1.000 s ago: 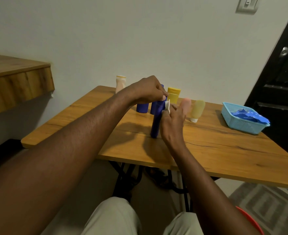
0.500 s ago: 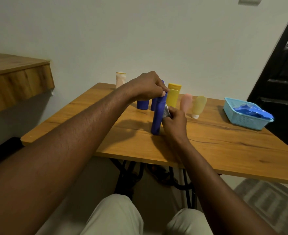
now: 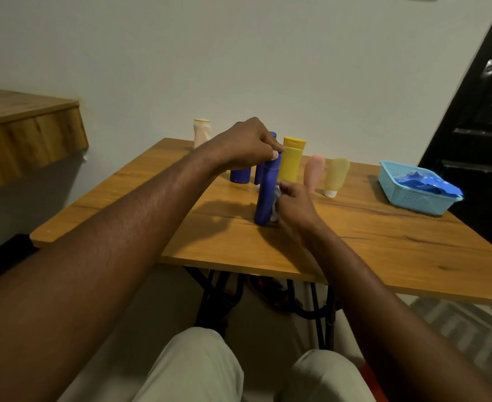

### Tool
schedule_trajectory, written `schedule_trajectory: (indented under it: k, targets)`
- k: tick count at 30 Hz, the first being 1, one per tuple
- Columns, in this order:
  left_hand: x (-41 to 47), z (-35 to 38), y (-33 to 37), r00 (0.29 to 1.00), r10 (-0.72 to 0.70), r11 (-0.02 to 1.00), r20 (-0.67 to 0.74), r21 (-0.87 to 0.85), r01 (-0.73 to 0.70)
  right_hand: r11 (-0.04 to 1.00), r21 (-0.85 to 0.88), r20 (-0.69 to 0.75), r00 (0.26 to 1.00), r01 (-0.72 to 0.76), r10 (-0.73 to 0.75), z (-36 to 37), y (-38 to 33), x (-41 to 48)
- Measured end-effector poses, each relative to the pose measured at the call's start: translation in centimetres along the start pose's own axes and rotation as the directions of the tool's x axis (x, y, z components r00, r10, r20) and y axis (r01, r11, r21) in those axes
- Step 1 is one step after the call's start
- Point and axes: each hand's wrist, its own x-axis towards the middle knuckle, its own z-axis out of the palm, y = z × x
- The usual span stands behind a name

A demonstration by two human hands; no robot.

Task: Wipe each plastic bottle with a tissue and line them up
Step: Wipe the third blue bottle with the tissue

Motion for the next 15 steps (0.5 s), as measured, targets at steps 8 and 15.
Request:
schedule_trajectory:
  k: [8,15]
  targets:
    - [-0.1,-0.3,-0.6,1.000,0.017,0.999,-0.015,-0.047,-0.018,0.975,0.197,-0.271,0.962,0.101,-0.045,0.5,-1.3,-1.8]
    - [0.3,-0.4,-0.8,0.999,0.026,0.998,-0.028,-0.051,-0.028,0.941,0.218,-0.444,0.885,0.258,-0.139,1.1,-1.7,-2.3]
